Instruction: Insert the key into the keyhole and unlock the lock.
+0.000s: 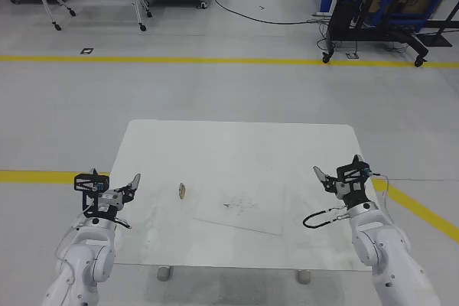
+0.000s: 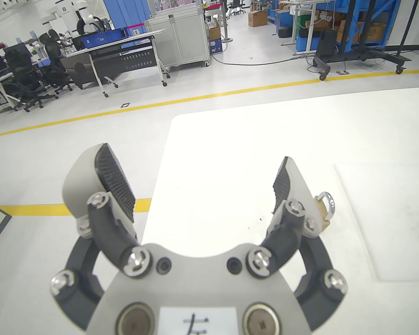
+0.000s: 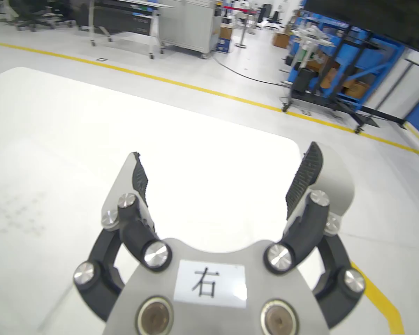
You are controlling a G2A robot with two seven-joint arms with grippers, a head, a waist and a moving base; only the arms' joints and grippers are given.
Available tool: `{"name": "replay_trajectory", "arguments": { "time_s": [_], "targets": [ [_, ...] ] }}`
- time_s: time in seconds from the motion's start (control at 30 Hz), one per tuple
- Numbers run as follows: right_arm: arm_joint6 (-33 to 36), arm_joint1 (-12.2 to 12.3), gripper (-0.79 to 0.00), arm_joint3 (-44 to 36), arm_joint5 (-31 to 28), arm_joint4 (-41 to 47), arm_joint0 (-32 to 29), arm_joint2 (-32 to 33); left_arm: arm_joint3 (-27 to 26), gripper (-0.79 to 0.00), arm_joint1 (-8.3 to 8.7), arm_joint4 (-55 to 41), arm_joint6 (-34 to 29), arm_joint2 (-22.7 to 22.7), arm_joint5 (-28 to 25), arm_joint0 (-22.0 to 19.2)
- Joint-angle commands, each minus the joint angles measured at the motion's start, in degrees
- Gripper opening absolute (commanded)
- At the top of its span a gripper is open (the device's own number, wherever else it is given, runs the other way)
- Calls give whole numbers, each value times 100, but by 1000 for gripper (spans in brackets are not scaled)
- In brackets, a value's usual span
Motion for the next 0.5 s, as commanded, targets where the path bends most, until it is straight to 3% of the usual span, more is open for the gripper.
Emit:
{"name": "replay_trajectory", "arguments": {
  "time_s": [0.0,0.13,0.23,0.47],
  "targets": [
    [135,-8,0,183,-472,17,254,-256,0,0,0,0,0,0,0,0],
    [306,-73,0,543,-764,-147,736,-928,0,0,0,0,0,0,0,0],
    [399,-121,0,711,-607,-478,980,-1298,0,0,0,0,0,0,0,0],
    [390,-125,0,719,-585,-477,988,-1314,0,0,0,0,0,0,0,0]
  ]
}}
